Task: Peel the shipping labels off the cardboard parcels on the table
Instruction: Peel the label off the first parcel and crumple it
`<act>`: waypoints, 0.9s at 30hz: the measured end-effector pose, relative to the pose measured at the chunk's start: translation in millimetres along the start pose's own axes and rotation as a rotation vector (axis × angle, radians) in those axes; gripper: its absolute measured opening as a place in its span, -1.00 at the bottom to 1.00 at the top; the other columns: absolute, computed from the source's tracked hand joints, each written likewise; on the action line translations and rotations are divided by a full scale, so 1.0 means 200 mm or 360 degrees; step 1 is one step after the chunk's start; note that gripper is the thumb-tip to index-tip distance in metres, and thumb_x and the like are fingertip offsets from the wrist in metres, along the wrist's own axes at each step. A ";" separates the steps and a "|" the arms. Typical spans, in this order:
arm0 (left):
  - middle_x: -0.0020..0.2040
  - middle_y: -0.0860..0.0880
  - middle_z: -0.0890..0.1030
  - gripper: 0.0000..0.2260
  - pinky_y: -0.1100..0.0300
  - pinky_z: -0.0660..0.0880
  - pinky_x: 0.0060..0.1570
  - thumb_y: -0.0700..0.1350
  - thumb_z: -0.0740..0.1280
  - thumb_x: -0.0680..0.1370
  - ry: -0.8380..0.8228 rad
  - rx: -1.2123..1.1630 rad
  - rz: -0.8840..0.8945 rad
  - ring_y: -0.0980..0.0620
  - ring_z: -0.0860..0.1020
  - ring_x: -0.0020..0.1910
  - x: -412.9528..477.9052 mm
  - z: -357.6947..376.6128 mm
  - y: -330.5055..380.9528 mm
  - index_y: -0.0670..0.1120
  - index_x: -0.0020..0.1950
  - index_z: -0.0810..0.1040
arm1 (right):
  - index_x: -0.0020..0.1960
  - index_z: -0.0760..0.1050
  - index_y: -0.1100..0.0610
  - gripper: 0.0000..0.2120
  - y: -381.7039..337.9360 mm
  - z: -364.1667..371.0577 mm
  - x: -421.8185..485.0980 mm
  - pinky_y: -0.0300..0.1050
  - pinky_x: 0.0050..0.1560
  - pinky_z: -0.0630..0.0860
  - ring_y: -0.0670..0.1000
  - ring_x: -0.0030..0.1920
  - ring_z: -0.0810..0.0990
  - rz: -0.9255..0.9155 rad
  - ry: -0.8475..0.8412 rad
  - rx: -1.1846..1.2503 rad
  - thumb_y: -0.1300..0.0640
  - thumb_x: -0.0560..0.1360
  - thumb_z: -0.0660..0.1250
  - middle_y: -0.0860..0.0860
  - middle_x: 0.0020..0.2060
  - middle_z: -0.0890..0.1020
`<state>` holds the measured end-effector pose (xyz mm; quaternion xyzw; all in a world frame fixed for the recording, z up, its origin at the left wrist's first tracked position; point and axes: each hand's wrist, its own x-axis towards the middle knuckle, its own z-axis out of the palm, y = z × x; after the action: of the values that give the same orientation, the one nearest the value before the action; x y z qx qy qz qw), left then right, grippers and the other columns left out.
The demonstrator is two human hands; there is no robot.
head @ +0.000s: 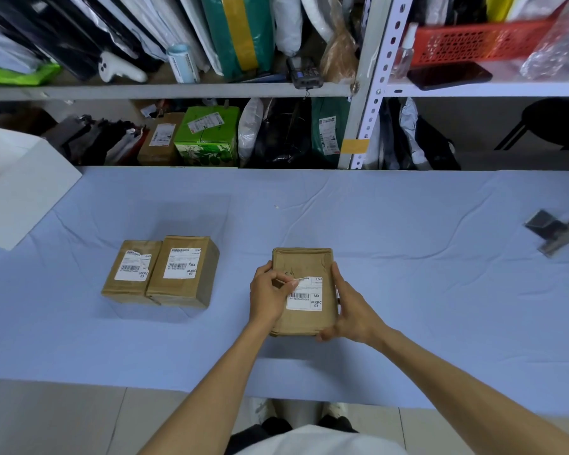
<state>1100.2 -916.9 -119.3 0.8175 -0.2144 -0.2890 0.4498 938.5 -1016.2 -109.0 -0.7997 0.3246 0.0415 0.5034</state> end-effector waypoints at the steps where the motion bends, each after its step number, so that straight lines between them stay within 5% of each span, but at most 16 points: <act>1: 0.35 -0.08 0.45 -0.94 0.73 0.24 -0.17 -0.22 0.50 0.42 -0.0011 0.0009 0.0003 0.35 0.41 -0.04 0.00 0.00 0.00 -0.18 -0.16 0.66 | 0.50 -0.43 -0.14 0.46 0.00 0.00 0.00 -0.06 0.29 0.43 0.00 0.34 0.34 0.0005 -0.0002 -0.0003 0.06 0.06 0.67 -0.05 0.42 0.25; 5: 0.37 -0.08 0.42 -0.93 0.70 0.27 -0.15 -0.21 0.49 0.43 -0.0047 0.0019 0.0003 0.24 0.50 0.04 0.00 -0.01 0.01 -0.19 -0.14 0.65 | 0.44 -0.48 -0.21 0.46 0.00 -0.01 0.01 -0.20 0.16 0.44 -0.04 0.26 0.40 0.0007 -0.0038 -0.0024 0.06 0.07 0.67 -0.10 0.36 0.29; 9: 0.39 -0.03 0.39 -0.93 0.62 0.32 -0.07 -0.19 0.48 0.44 -0.0066 0.0015 0.0008 0.05 0.52 0.18 0.00 -0.02 0.02 -0.17 -0.14 0.65 | 0.49 -0.46 -0.11 0.46 0.00 -0.02 0.01 -0.11 0.27 0.44 -0.01 0.34 0.36 -0.0008 -0.0043 -0.0045 0.08 0.09 0.66 -0.08 0.42 0.26; 13: 0.40 -0.05 0.39 -0.93 0.35 0.33 0.18 -0.19 0.49 0.44 -0.0069 -0.0002 0.0023 0.04 0.49 0.24 0.00 -0.03 0.02 -0.16 -0.14 0.65 | 0.50 -0.45 -0.07 0.45 0.00 -0.02 0.01 -0.08 0.29 0.43 0.01 0.35 0.35 -0.0001 -0.0043 -0.0066 0.07 0.09 0.66 -0.05 0.43 0.26; 18: 0.38 -0.05 0.41 -0.93 0.48 0.32 0.09 -0.19 0.49 0.44 -0.0060 -0.0030 0.0011 0.07 0.48 0.24 -0.01 -0.03 0.02 -0.15 -0.15 0.63 | 0.49 -0.47 -0.11 0.46 0.00 -0.01 0.01 -0.17 0.25 0.41 -0.01 0.33 0.36 0.0017 -0.0046 -0.0060 0.08 0.09 0.65 -0.07 0.43 0.26; 21: 0.36 -0.04 0.41 -0.94 0.68 0.29 -0.11 -0.19 0.48 0.44 -0.0053 -0.0042 0.0005 0.24 0.48 0.03 -0.01 -0.03 0.02 -0.14 -0.17 0.62 | 0.49 -0.47 -0.12 0.45 0.00 -0.01 0.01 -0.18 0.21 0.43 -0.03 0.27 0.40 0.0033 -0.0061 -0.0068 0.08 0.10 0.65 -0.09 0.41 0.29; 27: 0.36 -0.03 0.42 -0.93 0.60 0.30 -0.07 -0.19 0.49 0.43 -0.0078 -0.0033 0.0027 0.17 0.50 0.02 -0.01 -0.03 0.02 -0.15 -0.16 0.64 | 0.48 -0.47 -0.12 0.45 0.00 -0.01 0.01 -0.18 0.13 0.46 -0.03 0.21 0.44 0.0042 -0.0067 -0.0076 0.08 0.10 0.65 -0.08 0.37 0.35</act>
<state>1102.3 -913.8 -111.8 0.8036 -0.2292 -0.3074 0.4553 939.7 -1020.0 -108.9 -0.8059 0.3235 0.0727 0.4904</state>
